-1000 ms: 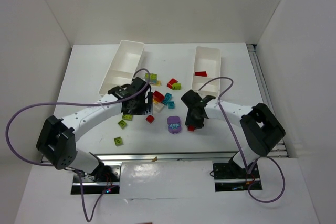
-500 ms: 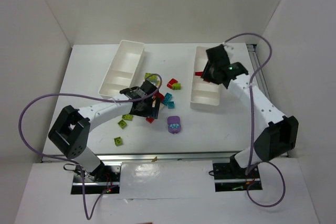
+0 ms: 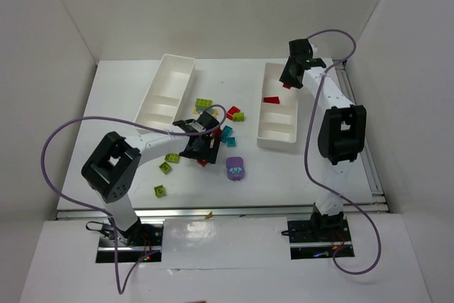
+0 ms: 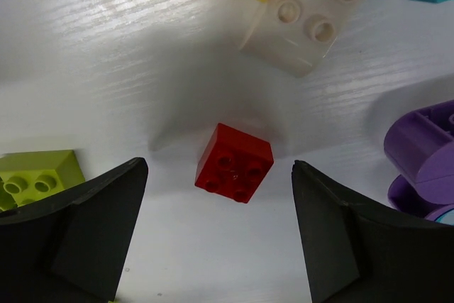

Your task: Sort the legos into containers by color

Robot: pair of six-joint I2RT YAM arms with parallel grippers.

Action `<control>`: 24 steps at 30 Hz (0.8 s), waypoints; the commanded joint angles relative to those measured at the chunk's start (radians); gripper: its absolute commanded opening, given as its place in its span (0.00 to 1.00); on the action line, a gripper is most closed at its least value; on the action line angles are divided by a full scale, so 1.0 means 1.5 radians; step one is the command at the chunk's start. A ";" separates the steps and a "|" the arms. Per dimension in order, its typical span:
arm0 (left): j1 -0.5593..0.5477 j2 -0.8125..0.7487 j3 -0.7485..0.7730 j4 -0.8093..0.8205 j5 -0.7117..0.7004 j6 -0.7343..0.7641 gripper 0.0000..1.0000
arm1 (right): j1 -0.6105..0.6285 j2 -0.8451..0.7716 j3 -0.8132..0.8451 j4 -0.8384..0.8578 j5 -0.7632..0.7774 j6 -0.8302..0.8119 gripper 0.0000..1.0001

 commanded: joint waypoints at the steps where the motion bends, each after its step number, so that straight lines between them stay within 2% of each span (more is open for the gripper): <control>1: -0.003 0.015 0.033 0.014 -0.014 0.017 0.92 | -0.007 0.033 0.074 0.040 -0.044 -0.015 0.24; 2: -0.003 0.023 0.033 0.014 -0.014 0.023 0.92 | -0.007 0.047 0.089 0.040 -0.051 -0.015 0.30; 3: -0.003 0.029 0.039 0.014 -0.007 0.023 0.90 | -0.007 0.070 0.125 0.032 -0.051 -0.015 0.54; 5: -0.003 0.037 0.039 0.014 -0.007 0.029 0.87 | -0.001 0.086 0.161 0.006 -0.051 -0.022 0.68; 7: -0.003 0.043 0.039 0.014 -0.007 0.029 0.84 | -0.001 0.086 0.185 -0.003 -0.051 -0.022 0.75; 11: -0.003 0.029 0.025 0.014 -0.007 0.019 0.73 | -0.007 0.026 0.166 -0.009 -0.051 -0.028 0.75; 15: -0.003 0.013 0.012 0.014 0.017 0.019 0.67 | -0.021 -0.050 0.106 0.007 -0.043 -0.022 0.75; 18: -0.003 -0.002 0.005 0.031 0.025 0.019 0.45 | -0.036 -0.107 0.053 0.007 -0.027 -0.022 0.75; 19: -0.003 -0.002 0.018 0.031 0.025 0.019 0.31 | -0.048 -0.132 0.030 0.007 -0.027 -0.028 0.75; 24: -0.003 -0.015 0.117 -0.052 0.044 0.034 0.04 | -0.100 -0.223 -0.048 -0.017 -0.027 -0.034 0.75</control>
